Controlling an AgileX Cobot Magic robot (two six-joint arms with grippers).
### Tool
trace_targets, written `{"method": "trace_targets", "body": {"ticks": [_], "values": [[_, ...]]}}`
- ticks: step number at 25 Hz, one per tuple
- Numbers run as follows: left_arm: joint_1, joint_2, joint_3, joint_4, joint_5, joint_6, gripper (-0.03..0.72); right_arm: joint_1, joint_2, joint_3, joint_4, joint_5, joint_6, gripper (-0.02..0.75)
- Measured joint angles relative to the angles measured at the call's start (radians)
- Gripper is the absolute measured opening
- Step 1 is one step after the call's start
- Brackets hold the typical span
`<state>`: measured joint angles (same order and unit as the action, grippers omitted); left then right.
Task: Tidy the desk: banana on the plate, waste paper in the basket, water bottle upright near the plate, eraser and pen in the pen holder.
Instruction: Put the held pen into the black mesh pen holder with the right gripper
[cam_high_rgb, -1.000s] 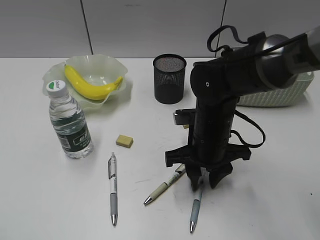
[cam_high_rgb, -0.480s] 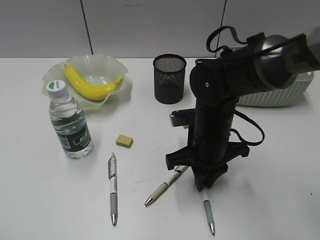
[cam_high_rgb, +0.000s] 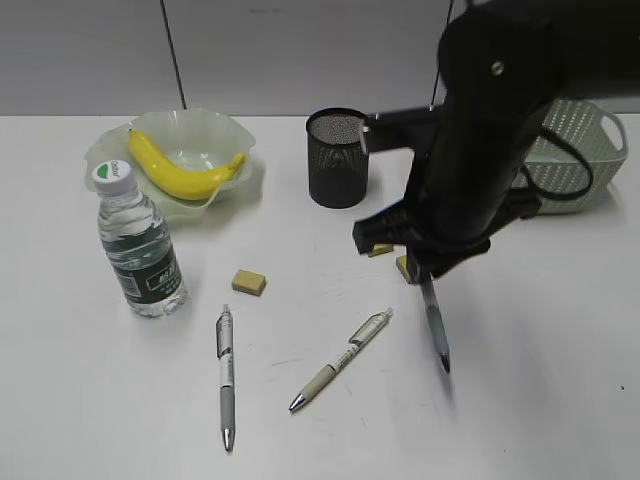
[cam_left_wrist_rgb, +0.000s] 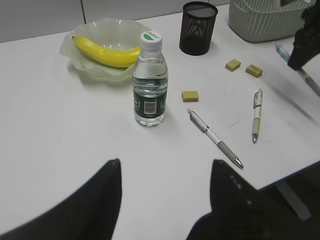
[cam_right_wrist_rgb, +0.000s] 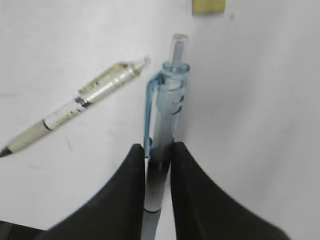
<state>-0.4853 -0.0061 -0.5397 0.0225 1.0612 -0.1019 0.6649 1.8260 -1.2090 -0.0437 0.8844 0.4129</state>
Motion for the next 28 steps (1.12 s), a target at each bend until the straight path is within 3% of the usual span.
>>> {"method": "trace_targets", "body": {"ticks": [6, 14, 21, 28], "values": [[0.000, 0.000, 0.000, 0.000, 0.000, 0.000, 0.418, 0.000, -0.169, 0.000, -0.125, -0.302, 0.003, 0.130], [0.000, 0.000, 0.000, 0.000, 0.000, 0.000, 0.417, -0.024, -0.096, 0.000, -0.397, -0.845, 0.004, 0.127], [0.000, 0.000, 0.000, 0.000, 0.000, 0.000, 0.417, -0.124, 0.070, -0.063, -0.415, -1.073, 0.004, 0.127], [0.000, 0.000, 0.000, 0.000, 0.000, 0.000, 0.417, -0.175, 0.204, -0.212, -0.407, -1.124, 0.003, 0.127]]}}
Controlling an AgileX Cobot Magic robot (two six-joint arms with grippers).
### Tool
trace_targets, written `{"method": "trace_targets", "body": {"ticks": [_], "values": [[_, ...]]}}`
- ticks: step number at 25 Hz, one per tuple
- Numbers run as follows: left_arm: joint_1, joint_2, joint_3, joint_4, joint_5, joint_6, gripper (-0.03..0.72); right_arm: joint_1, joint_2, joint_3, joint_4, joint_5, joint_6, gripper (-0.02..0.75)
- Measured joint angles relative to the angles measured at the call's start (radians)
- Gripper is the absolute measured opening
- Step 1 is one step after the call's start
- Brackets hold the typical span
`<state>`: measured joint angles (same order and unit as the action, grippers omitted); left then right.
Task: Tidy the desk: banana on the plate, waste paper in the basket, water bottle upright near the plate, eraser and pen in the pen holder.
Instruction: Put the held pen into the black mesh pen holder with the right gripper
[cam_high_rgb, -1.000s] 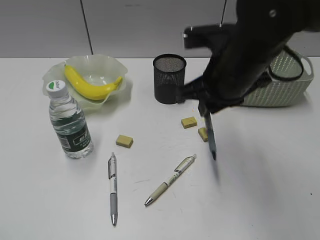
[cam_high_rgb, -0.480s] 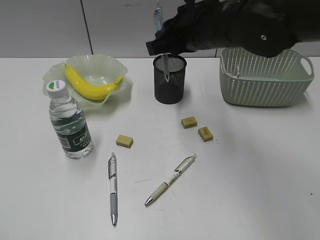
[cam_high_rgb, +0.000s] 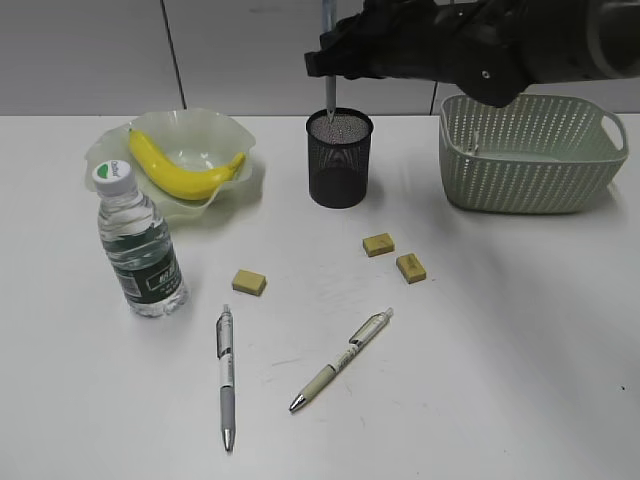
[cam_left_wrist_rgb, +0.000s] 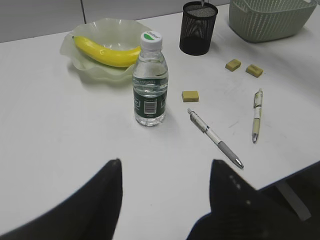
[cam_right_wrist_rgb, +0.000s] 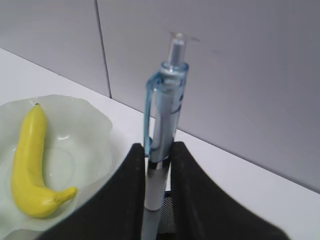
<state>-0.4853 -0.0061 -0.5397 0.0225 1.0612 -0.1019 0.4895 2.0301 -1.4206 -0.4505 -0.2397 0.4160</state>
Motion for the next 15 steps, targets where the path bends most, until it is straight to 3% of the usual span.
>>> {"method": "trace_targets", "body": {"ticks": [11, 13, 15], "values": [[0.000, 0.000, 0.000, 0.000, 0.000, 0.000, 0.417, -0.019, 0.134, -0.088, 0.000, 0.069, -0.006, 0.124], [0.000, 0.000, 0.000, 0.000, 0.000, 0.000, 0.417, -0.019, 0.134, -0.088, 0.000, 0.069, -0.006, 0.162], [0.000, 0.000, 0.000, 0.000, 0.000, 0.000, 0.417, -0.019, 0.134, -0.088, 0.000, 0.069, -0.007, 0.262]]}}
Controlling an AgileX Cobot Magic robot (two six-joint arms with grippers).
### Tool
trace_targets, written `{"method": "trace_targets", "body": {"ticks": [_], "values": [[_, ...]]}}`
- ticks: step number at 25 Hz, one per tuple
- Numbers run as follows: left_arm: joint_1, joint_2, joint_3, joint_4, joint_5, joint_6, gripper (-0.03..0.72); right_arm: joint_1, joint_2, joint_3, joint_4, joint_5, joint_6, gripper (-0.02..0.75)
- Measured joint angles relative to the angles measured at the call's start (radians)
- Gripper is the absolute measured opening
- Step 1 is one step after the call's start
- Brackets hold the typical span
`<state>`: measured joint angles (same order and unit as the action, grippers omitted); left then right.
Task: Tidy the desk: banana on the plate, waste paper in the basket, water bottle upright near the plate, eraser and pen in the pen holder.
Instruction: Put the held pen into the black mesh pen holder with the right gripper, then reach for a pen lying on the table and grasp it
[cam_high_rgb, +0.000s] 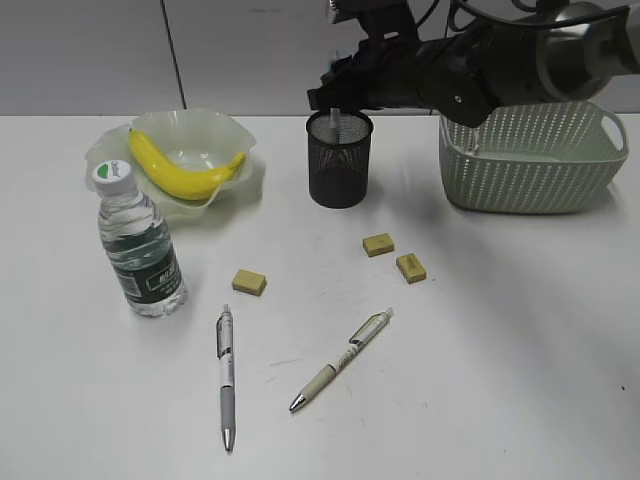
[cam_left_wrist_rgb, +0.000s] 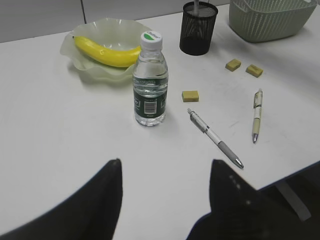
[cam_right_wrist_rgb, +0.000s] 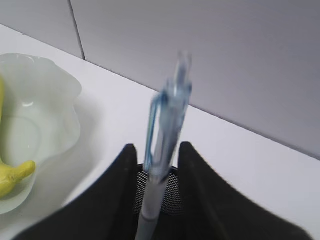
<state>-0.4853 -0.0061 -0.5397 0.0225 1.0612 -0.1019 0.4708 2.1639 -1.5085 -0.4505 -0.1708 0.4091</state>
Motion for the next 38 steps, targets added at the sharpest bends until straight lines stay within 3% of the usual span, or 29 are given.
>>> {"method": "trace_targets", "body": {"ticks": [4, 8, 16, 23, 29, 38], "values": [[0.000, 0.000, 0.000, 0.000, 0.000, 0.000, 0.417, 0.000, 0.000, 0.000, 0.000, 0.000, 0.000, 0.458], [0.000, 0.000, 0.000, 0.000, 0.000, 0.000, 0.417, 0.000, -0.037, 0.000, 0.000, 0.084, 0.000, 0.509], [0.000, 0.000, 0.000, 0.000, 0.000, 0.000, 0.416, 0.002, -0.286, -0.005, 0.021, 0.650, -0.011, 0.508], [0.000, 0.000, 0.000, 0.000, 0.000, 0.000, 0.416, 0.002, -0.501, -0.007, 0.176, 0.990, -0.240, 0.429], [0.000, 0.000, 0.000, 0.000, 0.000, 0.000, 0.416, 0.002, -0.734, 0.141, 0.275, 1.080, -0.291, 0.423], [0.000, 0.000, 0.000, 0.003, 0.000, 0.000, 0.416, 0.002, -1.206, 0.608, 0.376, 1.088, -0.312, 0.421]]}}
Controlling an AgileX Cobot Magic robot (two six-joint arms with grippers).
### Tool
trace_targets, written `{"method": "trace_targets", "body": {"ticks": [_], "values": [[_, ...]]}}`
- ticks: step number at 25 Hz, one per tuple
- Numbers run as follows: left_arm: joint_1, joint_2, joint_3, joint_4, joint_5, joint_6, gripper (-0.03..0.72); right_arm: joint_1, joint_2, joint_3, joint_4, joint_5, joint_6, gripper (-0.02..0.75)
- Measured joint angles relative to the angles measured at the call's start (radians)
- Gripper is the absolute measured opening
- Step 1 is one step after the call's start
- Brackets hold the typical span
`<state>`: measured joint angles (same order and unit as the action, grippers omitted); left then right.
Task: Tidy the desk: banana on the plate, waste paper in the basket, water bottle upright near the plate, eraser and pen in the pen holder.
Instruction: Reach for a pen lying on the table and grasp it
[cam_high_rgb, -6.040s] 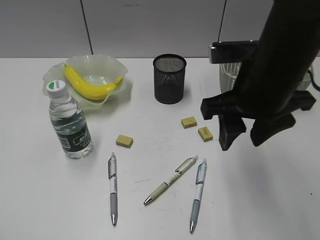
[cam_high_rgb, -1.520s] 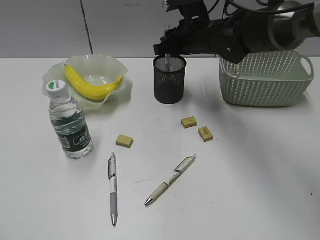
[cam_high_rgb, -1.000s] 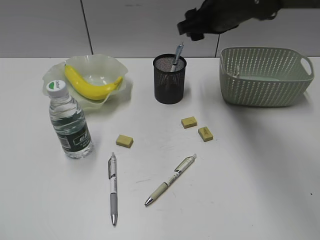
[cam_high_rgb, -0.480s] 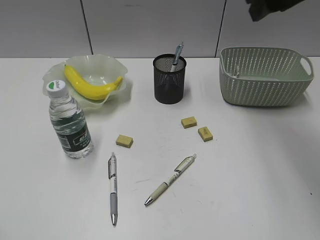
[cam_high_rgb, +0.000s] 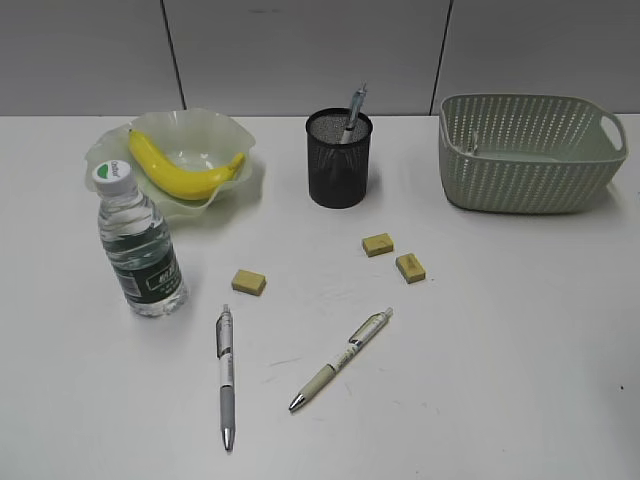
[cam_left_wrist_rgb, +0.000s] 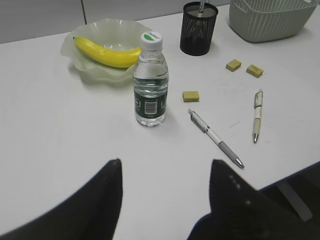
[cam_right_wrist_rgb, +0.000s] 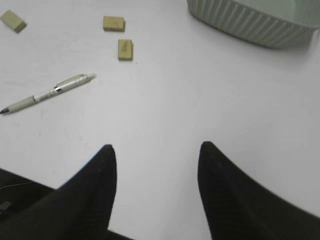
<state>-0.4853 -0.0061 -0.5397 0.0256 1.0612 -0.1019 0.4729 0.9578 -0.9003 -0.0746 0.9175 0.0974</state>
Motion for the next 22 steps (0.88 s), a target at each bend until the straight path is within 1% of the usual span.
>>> {"method": "trace_targets", "body": {"ticks": [4, 9, 13, 16, 22], "values": [[0.000, 0.000, 0.000, 0.004, 0.000, 0.000, 0.416, 0.000, -0.230, 0.177, 0.024, 0.011, -0.003, 0.421], [0.000, 0.000, 0.000, 0.005, -0.001, 0.000, 0.416, 0.000, -0.497, 0.335, 0.027, 0.029, -0.003, 0.421], [0.000, 0.026, 0.000, 0.004, -0.007, 0.009, 0.416, 0.000, -0.684, 0.357, 0.026, 0.038, -0.003, 0.421], [0.000, 0.106, -0.010, -0.008, -0.028, 0.010, 0.416, 0.000, -0.783, 0.357, 0.024, 0.041, -0.007, 0.421], [0.000, 0.388, -0.074, -0.050, -0.181, 0.012, 0.416, 0.000, -0.905, 0.389, 0.023, 0.106, -0.067, 0.420]]}}
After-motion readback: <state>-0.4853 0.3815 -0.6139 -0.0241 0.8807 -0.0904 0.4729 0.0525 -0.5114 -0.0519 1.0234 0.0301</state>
